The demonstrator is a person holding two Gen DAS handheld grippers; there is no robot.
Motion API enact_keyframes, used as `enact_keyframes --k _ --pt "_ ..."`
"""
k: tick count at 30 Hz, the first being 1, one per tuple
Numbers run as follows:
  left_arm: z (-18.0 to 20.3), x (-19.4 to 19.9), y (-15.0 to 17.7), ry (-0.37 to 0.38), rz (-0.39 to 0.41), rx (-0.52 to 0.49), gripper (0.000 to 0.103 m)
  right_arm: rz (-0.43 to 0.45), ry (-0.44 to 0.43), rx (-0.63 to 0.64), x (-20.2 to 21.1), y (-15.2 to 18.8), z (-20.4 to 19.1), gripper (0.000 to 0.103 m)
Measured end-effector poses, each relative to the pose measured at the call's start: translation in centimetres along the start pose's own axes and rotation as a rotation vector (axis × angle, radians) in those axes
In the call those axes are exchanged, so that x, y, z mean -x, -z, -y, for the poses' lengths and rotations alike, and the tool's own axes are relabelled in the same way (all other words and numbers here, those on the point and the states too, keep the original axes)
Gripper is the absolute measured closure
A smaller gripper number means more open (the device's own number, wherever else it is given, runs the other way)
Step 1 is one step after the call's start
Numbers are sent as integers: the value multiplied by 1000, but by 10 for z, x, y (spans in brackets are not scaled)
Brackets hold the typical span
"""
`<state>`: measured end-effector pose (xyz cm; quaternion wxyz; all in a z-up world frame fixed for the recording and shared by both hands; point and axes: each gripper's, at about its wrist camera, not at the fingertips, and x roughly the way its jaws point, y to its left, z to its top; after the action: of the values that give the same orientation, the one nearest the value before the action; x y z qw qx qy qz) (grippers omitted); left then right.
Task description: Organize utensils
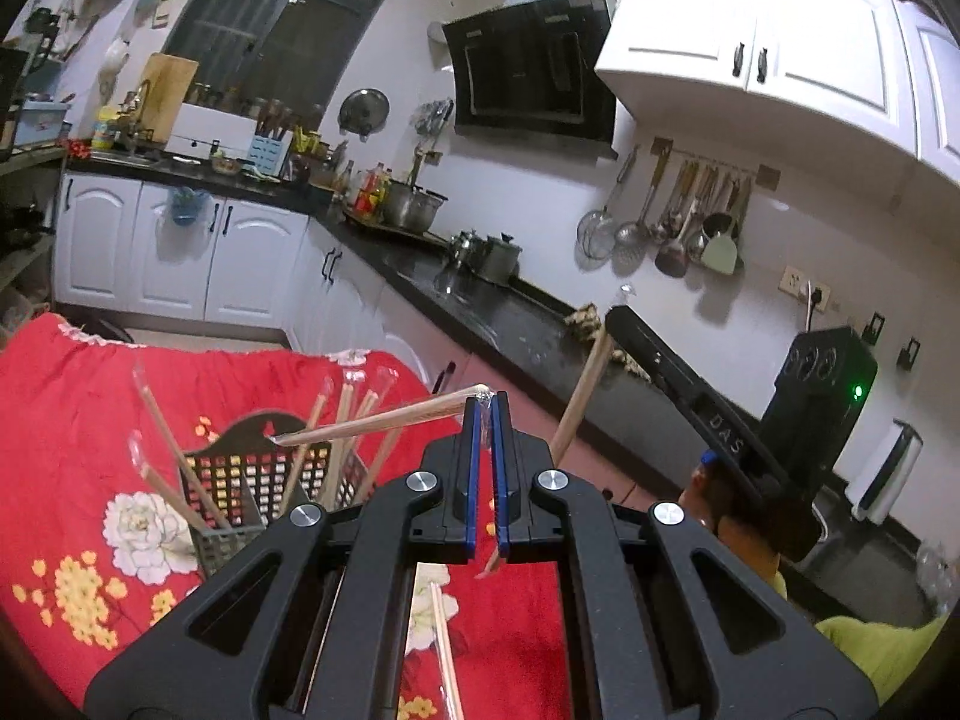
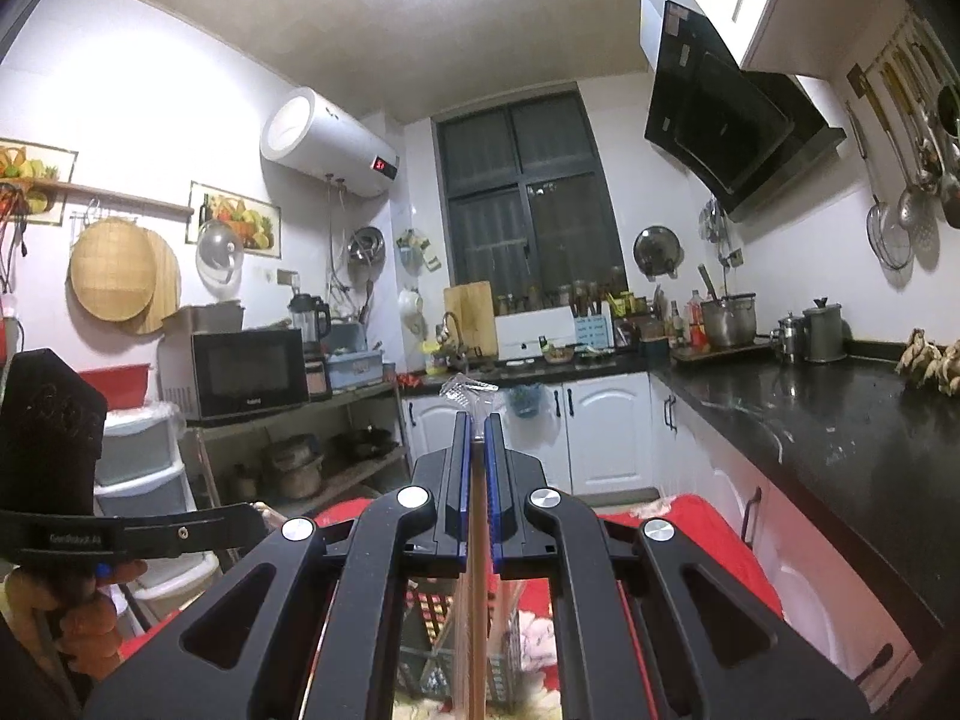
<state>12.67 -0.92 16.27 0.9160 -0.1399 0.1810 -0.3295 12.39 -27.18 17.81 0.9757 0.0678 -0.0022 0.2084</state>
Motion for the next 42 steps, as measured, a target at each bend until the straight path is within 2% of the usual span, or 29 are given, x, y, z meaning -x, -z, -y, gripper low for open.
enact_keyframes --k 10,21,27,32,42 --pt "-20 0 -21 24 4 86 102 49 -34 18 -34 -18 -9 98" --pt "-35 -12 -27 69 -66 151 102 85 -27 14 -73 -18 -10 98" --pt "-55 -33 -23 99 -121 220 102 51 -10 10 -99 -8 -9 98" --pt "-70 -46 -15 93 -154 265 102 37 -10 23 -115 4 -10 98" --pt "-82 -53 -1 91 -171 301 102 2 -3 14 -131 32 -10 98"
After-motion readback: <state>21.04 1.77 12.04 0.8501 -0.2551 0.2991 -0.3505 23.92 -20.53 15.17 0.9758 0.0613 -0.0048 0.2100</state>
